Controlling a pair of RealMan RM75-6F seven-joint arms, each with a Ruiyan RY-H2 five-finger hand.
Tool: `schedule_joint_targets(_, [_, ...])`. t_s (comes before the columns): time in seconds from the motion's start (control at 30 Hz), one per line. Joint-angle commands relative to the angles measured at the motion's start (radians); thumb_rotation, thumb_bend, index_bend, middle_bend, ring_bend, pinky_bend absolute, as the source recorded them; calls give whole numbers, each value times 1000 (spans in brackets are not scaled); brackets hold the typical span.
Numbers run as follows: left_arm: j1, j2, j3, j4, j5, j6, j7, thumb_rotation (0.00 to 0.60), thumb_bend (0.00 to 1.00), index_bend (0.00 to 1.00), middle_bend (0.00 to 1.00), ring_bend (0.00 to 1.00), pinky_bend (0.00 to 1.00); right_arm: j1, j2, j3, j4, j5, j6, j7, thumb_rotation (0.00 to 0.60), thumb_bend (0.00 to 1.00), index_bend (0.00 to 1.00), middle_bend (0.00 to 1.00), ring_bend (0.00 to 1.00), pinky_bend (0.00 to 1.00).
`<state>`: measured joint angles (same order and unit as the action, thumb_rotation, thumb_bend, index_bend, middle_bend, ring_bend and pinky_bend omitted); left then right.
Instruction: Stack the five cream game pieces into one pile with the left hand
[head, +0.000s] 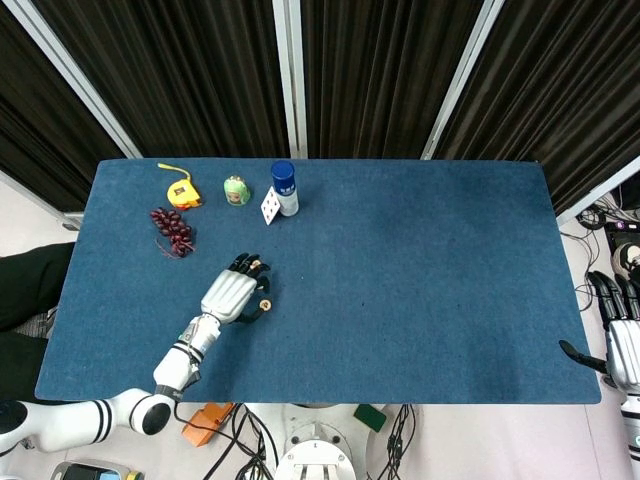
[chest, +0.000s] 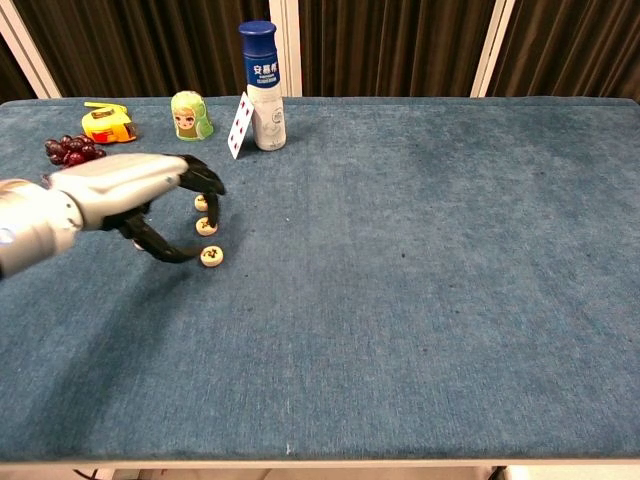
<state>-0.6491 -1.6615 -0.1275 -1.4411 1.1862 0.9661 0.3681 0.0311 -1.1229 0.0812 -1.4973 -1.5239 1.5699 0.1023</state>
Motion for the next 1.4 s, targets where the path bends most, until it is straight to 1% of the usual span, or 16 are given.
schedule_joint_targets(0.03, [-13,-15,-1,8,-15,-10,22,600,307,415,159,0,8,-3,0,0,4,2,3,5,600,154,5,136,0,91])
schedule_joint_targets(0.23, [-17,-24,8,14,-31,-9,47,600,308,415,159,0,8,-6,-3,0,14,4,4,14,600,154,5,136,0,91])
schedule_joint_targets(0.73, [-18,-38,27,37,-37,-7,52,600,308,420,159,0,8,-6,-5,1,19,3,3,17,600,154,5,136,0,91])
schedule_joint_targets(0.87, [-17,-39,29,47,-38,-7,51,600,314,450,159,0,8,-6,-7,0,20,3,3,17,600,154,5,136,0,91])
schedule_joint_targets(1.0, [-15,-39,30,55,-30,2,44,600,345,497,159,0,8,-7,-8,0,20,4,1,18,600,155,5,136,0,91])
schedule_joint_targets(1.1, [-12,-28,25,45,-26,12,35,600,351,506,159,0,8,-7,-8,0,19,2,4,18,600,154,5,136,0,91])
schedule_joint_targets(1.23, [-4,13,9,2,-19,35,18,600,353,506,159,0,8,-8,-5,2,18,2,8,18,600,154,5,136,0,91])
schedule_joint_targets(1.4, [6,72,-12,-41,-52,39,7,600,351,506,159,0,8,-6,-5,3,19,1,5,22,600,154,5,136,0,91])
